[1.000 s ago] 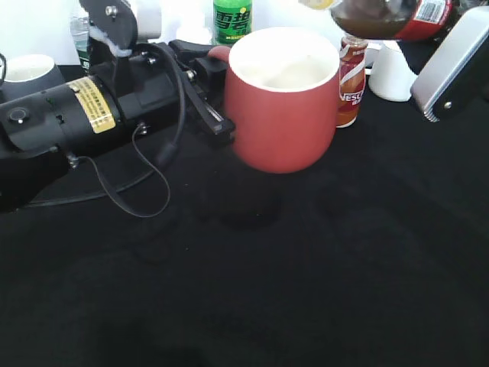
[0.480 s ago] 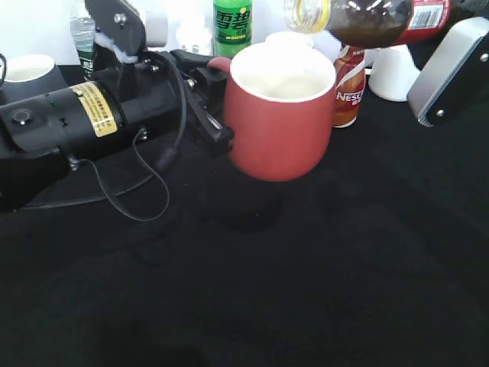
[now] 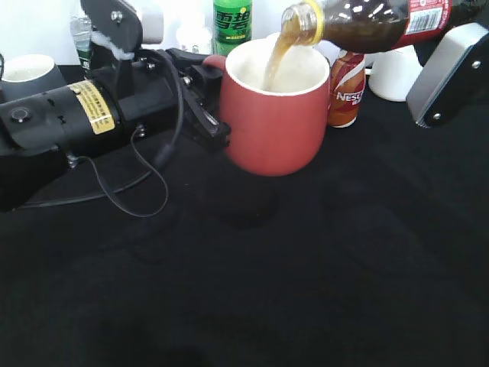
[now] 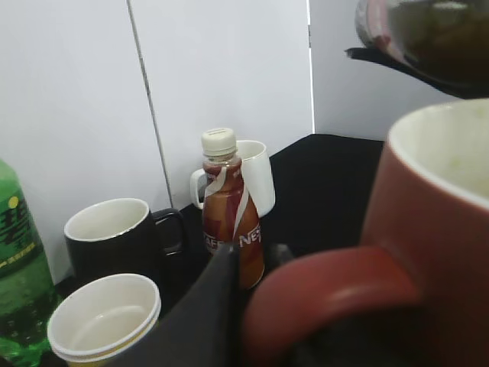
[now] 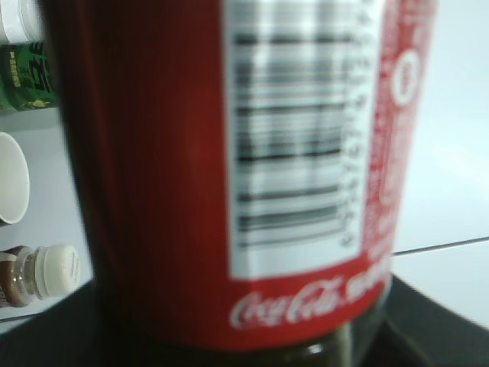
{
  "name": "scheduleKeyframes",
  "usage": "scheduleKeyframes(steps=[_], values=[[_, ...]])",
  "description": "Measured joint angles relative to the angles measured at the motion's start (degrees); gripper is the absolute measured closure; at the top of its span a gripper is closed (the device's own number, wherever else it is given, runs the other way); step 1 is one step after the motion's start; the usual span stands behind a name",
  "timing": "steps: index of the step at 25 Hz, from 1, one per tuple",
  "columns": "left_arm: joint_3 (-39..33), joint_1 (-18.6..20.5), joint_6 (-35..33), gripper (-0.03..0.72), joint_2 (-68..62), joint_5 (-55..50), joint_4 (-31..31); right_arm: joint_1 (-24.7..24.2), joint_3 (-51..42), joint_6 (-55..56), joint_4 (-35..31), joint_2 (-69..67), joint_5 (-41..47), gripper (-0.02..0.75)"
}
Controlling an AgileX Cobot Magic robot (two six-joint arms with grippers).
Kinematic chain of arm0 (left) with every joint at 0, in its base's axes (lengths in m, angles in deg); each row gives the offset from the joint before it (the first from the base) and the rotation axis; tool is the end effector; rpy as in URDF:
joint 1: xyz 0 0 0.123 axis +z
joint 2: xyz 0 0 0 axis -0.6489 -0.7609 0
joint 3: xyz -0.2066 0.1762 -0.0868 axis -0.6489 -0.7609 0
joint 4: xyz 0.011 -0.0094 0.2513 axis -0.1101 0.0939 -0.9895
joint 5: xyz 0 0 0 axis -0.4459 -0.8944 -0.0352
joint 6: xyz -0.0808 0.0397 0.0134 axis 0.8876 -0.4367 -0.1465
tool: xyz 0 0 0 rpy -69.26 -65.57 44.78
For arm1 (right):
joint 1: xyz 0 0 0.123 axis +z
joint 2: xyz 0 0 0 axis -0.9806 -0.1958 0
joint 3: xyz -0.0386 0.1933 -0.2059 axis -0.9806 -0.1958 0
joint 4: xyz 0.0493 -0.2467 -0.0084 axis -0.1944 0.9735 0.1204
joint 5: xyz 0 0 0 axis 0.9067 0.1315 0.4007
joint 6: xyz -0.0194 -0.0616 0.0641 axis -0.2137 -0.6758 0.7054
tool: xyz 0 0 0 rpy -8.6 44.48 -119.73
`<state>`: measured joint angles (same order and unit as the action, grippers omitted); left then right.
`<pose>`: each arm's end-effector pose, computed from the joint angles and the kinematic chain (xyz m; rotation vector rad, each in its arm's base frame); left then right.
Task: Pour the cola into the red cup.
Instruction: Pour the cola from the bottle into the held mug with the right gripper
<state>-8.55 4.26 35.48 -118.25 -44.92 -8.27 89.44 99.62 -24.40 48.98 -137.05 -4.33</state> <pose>0.2537 -0.2159 0.2370 0.7870 1.4519 -0.6246 0.2687 0.0858 0.2708 -1.1758 0.6874 -0.7709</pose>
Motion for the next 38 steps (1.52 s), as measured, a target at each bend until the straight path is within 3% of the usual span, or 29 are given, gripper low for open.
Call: scheduleKeyframes(steps=[38], values=[[0.0, 0.0, -0.46, 0.606, 0.0, -1.11, -0.44, 0.0, 0.2, -8.09, -2.08, 0.0, -0.76, 0.333]])
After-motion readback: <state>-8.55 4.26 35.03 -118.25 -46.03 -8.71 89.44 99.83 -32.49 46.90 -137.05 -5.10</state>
